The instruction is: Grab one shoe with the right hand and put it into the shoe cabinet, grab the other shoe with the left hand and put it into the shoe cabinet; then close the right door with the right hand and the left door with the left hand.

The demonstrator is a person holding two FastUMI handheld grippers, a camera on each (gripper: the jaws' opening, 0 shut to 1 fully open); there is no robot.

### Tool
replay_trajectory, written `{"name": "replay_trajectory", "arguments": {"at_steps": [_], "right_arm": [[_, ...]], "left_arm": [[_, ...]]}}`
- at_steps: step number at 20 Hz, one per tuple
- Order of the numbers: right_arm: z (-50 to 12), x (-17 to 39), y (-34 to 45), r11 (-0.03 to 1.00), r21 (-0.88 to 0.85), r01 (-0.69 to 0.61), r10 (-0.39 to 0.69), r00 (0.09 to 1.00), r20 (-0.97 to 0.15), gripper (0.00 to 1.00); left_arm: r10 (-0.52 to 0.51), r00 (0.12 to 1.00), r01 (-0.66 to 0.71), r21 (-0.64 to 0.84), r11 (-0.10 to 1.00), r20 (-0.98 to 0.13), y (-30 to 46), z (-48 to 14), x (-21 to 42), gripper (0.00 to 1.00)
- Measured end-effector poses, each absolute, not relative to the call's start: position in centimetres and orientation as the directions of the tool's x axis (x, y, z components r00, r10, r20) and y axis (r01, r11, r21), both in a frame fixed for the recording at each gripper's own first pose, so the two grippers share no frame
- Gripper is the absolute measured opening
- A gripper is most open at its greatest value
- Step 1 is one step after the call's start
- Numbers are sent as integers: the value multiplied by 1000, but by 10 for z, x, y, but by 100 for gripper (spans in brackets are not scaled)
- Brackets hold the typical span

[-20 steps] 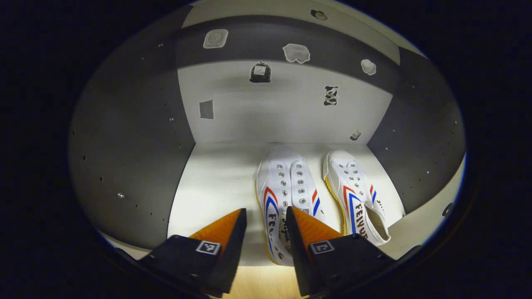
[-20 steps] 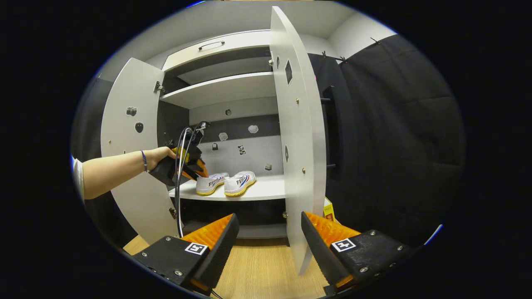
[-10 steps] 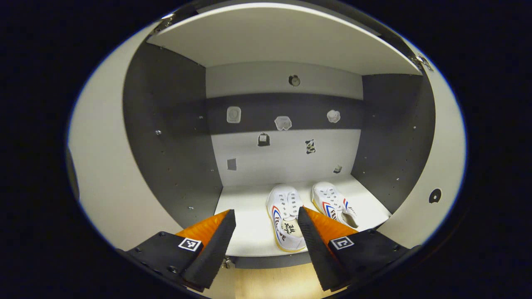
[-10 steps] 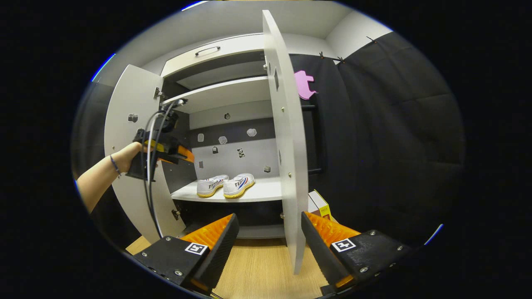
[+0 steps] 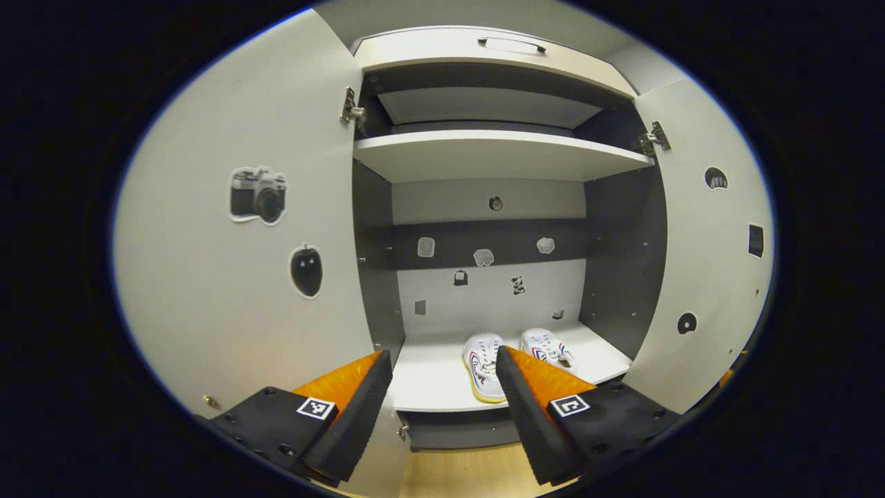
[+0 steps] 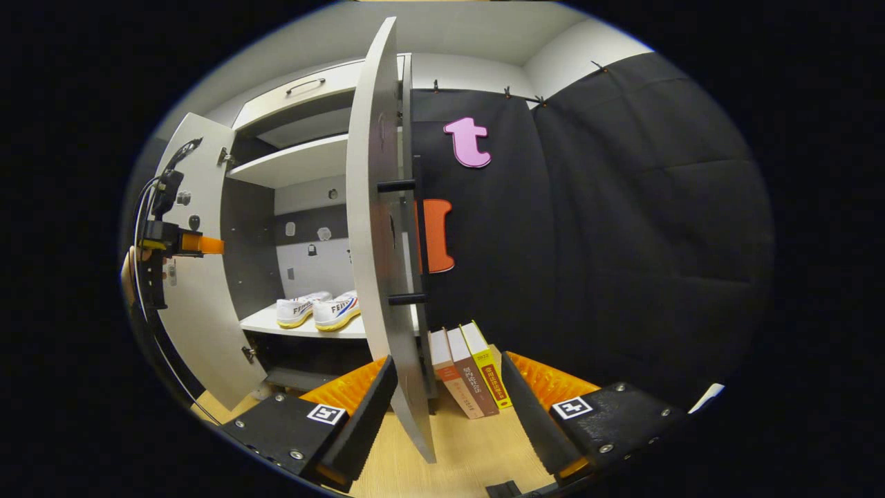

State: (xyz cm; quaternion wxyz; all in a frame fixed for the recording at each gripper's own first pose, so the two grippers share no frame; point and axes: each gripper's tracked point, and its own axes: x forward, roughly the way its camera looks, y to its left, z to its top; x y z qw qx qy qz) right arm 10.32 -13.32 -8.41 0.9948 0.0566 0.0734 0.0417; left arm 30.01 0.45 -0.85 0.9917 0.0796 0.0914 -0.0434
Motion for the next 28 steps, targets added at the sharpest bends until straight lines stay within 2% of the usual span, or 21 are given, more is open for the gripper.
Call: {"name": "replay_trajectory", "arguments": {"at_steps": [7, 8, 9, 15, 16, 17, 21, 22, 23, 28], "right_arm": [[-86, 110, -146, 988, 127, -90, 110, 982, -155, 96], [-88, 113, -148, 988, 123, -89, 108, 982, -157, 100], [-90, 115, -149, 989, 119, -92, 110, 981, -161, 95], [-88, 122, -140, 989, 104, -105, 120, 981, -154, 93], [-89, 121, -138, 989, 104, -108, 124, 980, -155, 100], [-89, 120, -135, 989, 98, -115, 129, 979, -156, 93], [-86, 119, -126, 993, 41, -111, 116, 983, -145, 89], [-85, 118, -123, 993, 40, -111, 116, 983, -143, 100], [-85, 118, -117, 992, 50, -114, 120, 982, -145, 89], [-86, 118, -76, 984, 76, -164, 173, 974, -144, 89]], "left_arm": [[-15, 991, 33, 135, 990, -130, 34, 2, 225, 97], [-9, 992, 26, 132, 991, -126, 38, 4, 216, 97], [-8, 992, 23, 118, 993, -129, 40, 4, 205, 97], [44, 991, -29, 113, 993, -129, 73, 5, 164, 97], [49, 990, -35, 109, 993, -129, 78, 5, 159, 97], [55, 990, -42, 105, 994, -126, 82, 6, 155, 97], [67, 992, -57, 90, 994, -111, 96, 15, 143, 97], [64, 992, -55, 88, 995, -109, 98, 16, 142, 97], [62, 992, -52, 91, 995, -108, 97, 15, 144, 97], [75, 993, -64, 120, 991, -88, 110, 23, 136, 96]]}}
